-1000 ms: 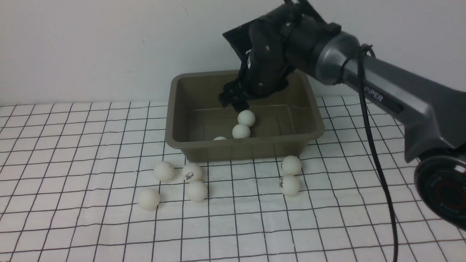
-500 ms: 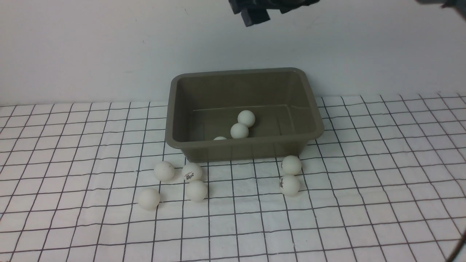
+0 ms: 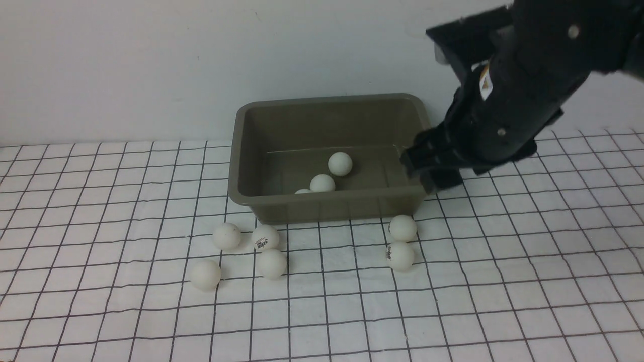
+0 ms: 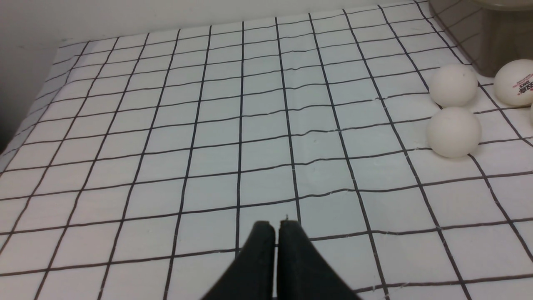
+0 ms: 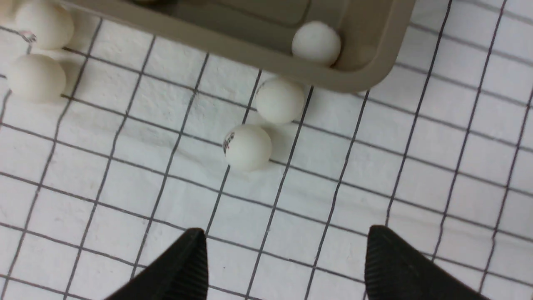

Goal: Put the table tennis balls into the box on the white checkered tablecloth.
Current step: 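Reach for and grasp a ping pong ball on the table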

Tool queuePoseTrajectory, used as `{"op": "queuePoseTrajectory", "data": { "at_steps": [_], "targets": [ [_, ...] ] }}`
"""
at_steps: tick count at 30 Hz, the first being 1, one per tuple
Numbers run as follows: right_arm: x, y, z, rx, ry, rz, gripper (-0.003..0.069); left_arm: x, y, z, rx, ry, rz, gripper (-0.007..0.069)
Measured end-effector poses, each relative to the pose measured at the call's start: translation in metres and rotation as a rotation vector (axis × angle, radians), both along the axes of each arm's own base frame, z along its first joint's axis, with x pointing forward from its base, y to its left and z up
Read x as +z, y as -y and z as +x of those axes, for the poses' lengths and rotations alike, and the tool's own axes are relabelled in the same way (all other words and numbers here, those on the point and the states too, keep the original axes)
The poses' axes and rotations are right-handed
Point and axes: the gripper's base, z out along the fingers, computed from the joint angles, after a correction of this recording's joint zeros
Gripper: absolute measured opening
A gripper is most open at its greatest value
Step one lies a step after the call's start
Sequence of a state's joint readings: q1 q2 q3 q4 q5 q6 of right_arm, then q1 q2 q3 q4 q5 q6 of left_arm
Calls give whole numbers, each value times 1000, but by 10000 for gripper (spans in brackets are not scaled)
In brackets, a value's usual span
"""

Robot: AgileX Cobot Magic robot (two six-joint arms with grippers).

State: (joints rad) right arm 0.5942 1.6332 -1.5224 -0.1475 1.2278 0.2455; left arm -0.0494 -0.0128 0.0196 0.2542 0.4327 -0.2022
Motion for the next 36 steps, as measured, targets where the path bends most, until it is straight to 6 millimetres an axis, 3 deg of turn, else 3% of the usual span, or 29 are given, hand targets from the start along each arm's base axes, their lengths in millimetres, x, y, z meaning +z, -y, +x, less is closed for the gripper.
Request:
{"op": "queuePoseTrajectory", "data": {
  "at_steps": [4,17,21,36],
  "targets": [
    [-38,-3,0,-73,-28,52,461,0,0,0,0,0,0,-4],
    [-124,-25,29,-147,-61,107,461,0,0,0,0,0,0,-4],
    [-142,-30,34,-148,-77,102,461,0,0,0,0,0,0,-4],
    [-146,-26,45,-191,-38,144,461,0,0,0,0,0,0,-4]
  ]
}}
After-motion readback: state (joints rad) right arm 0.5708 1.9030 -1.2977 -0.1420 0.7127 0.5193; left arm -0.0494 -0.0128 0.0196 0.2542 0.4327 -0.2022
